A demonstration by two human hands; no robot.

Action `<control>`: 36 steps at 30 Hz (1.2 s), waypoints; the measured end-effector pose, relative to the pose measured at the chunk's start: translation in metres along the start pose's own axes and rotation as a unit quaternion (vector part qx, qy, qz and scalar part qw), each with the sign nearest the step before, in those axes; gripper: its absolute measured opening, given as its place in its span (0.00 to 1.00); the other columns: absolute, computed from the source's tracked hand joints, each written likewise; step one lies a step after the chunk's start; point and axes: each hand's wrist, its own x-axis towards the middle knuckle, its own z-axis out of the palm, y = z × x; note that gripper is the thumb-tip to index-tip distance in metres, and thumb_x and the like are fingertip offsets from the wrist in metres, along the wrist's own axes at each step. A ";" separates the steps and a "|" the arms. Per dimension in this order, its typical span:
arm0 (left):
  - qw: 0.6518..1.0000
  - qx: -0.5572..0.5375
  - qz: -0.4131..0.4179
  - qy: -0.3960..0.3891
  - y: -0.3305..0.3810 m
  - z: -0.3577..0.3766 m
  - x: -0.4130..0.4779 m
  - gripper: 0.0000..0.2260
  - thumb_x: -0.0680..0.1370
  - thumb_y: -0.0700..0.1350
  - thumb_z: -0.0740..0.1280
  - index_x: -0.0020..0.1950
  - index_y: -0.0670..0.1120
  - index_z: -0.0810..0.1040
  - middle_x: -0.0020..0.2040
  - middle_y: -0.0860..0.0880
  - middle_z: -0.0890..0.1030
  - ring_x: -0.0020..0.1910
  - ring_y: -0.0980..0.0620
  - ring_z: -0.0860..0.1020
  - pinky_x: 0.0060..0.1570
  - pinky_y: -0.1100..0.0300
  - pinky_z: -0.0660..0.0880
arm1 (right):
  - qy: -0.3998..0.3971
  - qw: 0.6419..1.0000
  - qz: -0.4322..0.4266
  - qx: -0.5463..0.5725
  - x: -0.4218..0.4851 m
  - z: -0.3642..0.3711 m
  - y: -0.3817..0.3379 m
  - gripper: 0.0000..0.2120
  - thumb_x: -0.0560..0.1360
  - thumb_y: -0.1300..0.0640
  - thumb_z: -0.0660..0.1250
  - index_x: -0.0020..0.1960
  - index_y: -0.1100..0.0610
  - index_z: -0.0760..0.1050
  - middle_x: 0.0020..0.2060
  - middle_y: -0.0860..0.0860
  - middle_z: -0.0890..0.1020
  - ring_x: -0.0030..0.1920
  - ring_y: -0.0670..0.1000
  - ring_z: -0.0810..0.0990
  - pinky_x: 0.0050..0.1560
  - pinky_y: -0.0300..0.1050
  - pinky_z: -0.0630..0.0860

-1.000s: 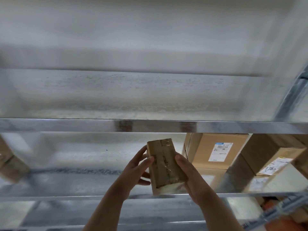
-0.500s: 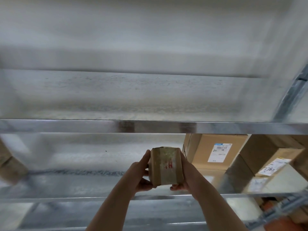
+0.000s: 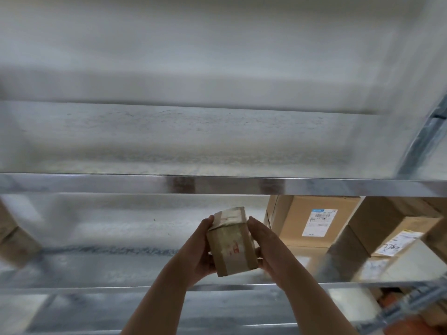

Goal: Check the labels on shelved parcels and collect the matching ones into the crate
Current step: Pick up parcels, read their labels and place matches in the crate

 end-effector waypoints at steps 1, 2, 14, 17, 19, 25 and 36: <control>0.999 -0.032 0.004 -0.016 -0.001 0.001 0.000 0.26 0.82 0.62 0.60 0.71 0.45 0.78 0.67 0.36 0.80 0.67 0.33 0.79 0.71 0.35 0.71 | 0.009 0.999 -0.020 0.026 0.000 0.002 0.002 0.40 0.73 0.33 0.73 0.77 0.52 0.68 0.58 0.53 0.85 0.55 0.58 0.87 0.58 0.59 0.83; 0.998 -0.058 0.013 -0.025 -0.001 0.001 0.000 0.25 0.83 0.59 0.59 0.73 0.44 0.76 0.68 0.35 0.80 0.68 0.33 0.78 0.72 0.34 0.69 | 0.019 0.998 -0.030 0.053 0.000 0.002 0.004 0.44 0.73 0.37 0.76 0.80 0.55 0.64 0.59 0.55 0.85 0.55 0.60 0.87 0.60 0.62 0.83; 0.982 0.016 0.186 0.012 -0.014 -0.003 0.003 0.21 0.85 0.41 0.57 0.74 0.59 0.74 0.63 0.32 0.80 0.64 0.25 0.77 0.61 0.25 0.74 | -0.081 0.980 -0.125 0.131 -0.011 0.002 0.007 0.21 0.83 0.56 0.63 0.75 0.46 0.73 0.65 0.60 0.83 0.65 0.64 0.83 0.65 0.72 0.77; 0.971 0.102 0.216 -0.002 -0.010 0.003 -0.001 0.25 0.78 0.55 0.67 0.76 0.62 0.70 0.63 0.40 0.83 0.62 0.34 0.81 0.59 0.30 0.78 | -0.075 0.978 -0.150 0.121 -0.011 0.002 0.009 0.26 0.80 0.58 0.66 0.76 0.40 0.71 0.64 0.57 0.84 0.63 0.61 0.84 0.64 0.69 0.79; 0.964 0.129 0.232 -0.001 -0.008 0.004 -0.002 0.31 0.74 0.51 0.72 0.76 0.62 0.68 0.62 0.43 0.84 0.59 0.39 0.84 0.55 0.37 0.82 | -0.069 0.977 -0.169 0.110 -0.010 0.002 0.010 0.27 0.82 0.59 0.66 0.77 0.40 0.70 0.64 0.58 0.84 0.63 0.62 0.84 0.64 0.71 0.79; 0.956 0.130 0.264 -0.005 -0.008 0.003 -0.001 0.33 0.72 0.46 0.75 0.75 0.63 0.69 0.61 0.42 0.84 0.58 0.39 0.84 0.55 0.33 0.81 | -0.066 0.970 -0.212 0.101 -0.011 0.002 0.008 0.29 0.81 0.59 0.66 0.80 0.44 0.66 0.65 0.60 0.83 0.65 0.65 0.82 0.64 0.72 0.78; 0.957 0.118 0.263 -0.025 -0.008 0.006 0.000 0.28 0.78 0.45 0.72 0.76 0.61 0.69 0.61 0.43 0.84 0.59 0.40 0.84 0.57 0.35 0.81 | -0.045 0.971 -0.212 0.097 -0.011 0.000 0.010 0.29 0.78 0.51 0.70 0.78 0.42 0.69 0.63 0.58 0.85 0.63 0.63 0.84 0.62 0.70 0.80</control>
